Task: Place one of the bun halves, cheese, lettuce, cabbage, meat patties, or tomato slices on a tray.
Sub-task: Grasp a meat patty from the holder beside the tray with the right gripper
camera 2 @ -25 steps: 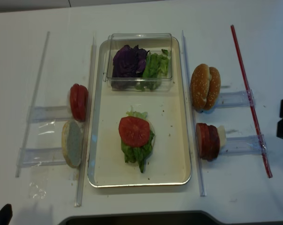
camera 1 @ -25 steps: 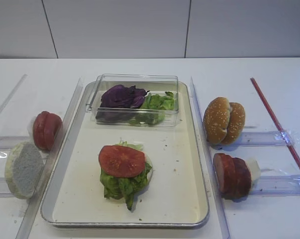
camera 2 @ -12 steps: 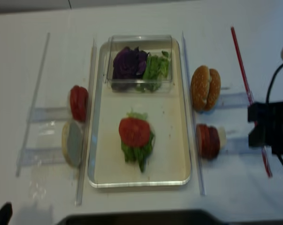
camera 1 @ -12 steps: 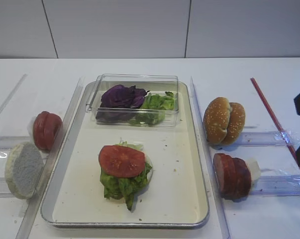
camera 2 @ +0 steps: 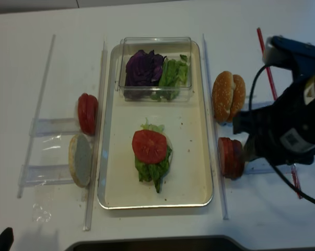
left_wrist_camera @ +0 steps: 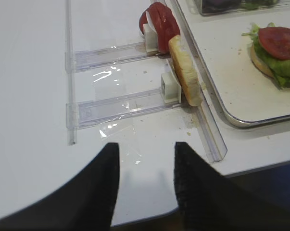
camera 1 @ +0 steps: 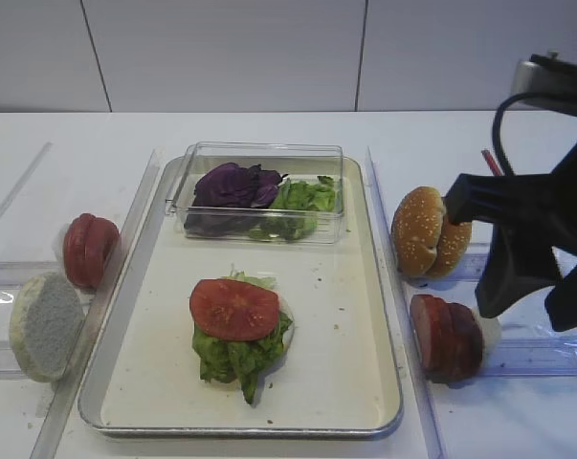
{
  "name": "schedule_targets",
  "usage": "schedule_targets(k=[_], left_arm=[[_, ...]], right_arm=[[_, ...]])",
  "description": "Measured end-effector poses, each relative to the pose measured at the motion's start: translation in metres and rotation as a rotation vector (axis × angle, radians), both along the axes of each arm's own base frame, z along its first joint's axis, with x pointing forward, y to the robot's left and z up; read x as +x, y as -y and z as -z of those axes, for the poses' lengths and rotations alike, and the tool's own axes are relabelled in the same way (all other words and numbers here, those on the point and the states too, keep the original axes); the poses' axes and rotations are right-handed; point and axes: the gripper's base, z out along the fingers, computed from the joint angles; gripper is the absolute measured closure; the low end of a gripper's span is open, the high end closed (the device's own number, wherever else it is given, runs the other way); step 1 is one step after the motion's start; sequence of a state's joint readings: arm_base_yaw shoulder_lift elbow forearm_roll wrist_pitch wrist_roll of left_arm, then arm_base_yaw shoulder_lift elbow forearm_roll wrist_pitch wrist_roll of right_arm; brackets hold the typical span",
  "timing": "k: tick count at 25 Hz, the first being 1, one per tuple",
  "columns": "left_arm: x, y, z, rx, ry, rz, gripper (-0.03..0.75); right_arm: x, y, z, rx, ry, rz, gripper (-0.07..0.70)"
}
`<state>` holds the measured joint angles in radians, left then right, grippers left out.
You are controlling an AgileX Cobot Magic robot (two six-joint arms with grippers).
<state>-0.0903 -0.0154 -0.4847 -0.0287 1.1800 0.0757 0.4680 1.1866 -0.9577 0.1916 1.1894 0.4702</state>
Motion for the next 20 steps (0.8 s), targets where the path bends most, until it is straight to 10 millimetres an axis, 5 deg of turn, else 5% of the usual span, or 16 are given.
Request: schedule_targets(k=[20], left_arm=[[0.000,0.000,0.000,0.000,0.000,0.000,0.450]], right_arm=[[0.026,-0.031,0.034,-0.053,-0.063,-0.022,0.246]])
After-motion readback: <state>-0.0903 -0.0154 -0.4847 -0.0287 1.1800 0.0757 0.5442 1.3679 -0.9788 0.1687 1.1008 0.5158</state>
